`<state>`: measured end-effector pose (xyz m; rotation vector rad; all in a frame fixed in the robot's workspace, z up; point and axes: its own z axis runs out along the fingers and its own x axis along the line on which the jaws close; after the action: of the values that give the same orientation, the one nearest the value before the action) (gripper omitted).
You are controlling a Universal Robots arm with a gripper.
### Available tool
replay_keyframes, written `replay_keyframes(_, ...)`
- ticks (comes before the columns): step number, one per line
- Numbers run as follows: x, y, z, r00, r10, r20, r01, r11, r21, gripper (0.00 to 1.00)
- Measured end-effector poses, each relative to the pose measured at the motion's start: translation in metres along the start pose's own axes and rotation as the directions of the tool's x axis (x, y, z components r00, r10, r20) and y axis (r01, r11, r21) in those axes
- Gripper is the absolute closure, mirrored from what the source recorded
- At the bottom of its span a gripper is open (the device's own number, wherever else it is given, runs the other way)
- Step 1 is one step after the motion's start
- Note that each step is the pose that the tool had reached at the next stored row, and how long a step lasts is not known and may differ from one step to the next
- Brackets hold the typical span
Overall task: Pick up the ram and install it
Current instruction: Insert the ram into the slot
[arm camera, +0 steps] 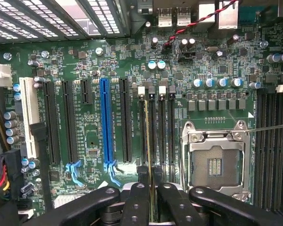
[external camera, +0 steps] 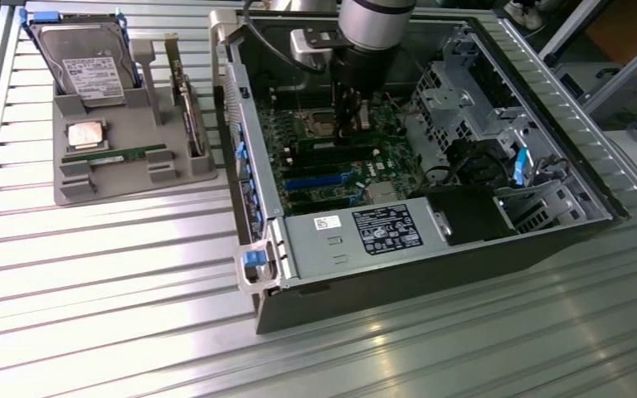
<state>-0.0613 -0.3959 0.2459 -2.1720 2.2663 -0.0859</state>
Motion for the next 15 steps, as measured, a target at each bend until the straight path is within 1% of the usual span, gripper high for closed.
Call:
replay_keyframes(3, 0.0000, 0.0000, 0.0010, 1.0000, 0.006, -0.0002, -0.006, 1.0000, -0.0002, 0.87)
replay_keyframes(5, 0.0000, 0.0000, 0.0021, 0.9994, 0.035, -0.0016, -0.035, 0.9994, -0.0013, 0.87)
replay_keyframes(6, 0.0000, -0.0002, 0.0024, 0.9991, 0.042, -0.0026, -0.042, 0.9991, -0.0016, 0.87)
replay_keyframes(10, 0.0032, -0.0002, 0.0043, 0.9991, 0.042, -0.0023, -0.042, 0.9991, -0.0013, 0.87)
replay_keyframes(15, 0.0032, -0.0002, 0.0068, 0.9991, 0.042, -0.0024, -0.042, 0.9991, -0.0014, 0.87)
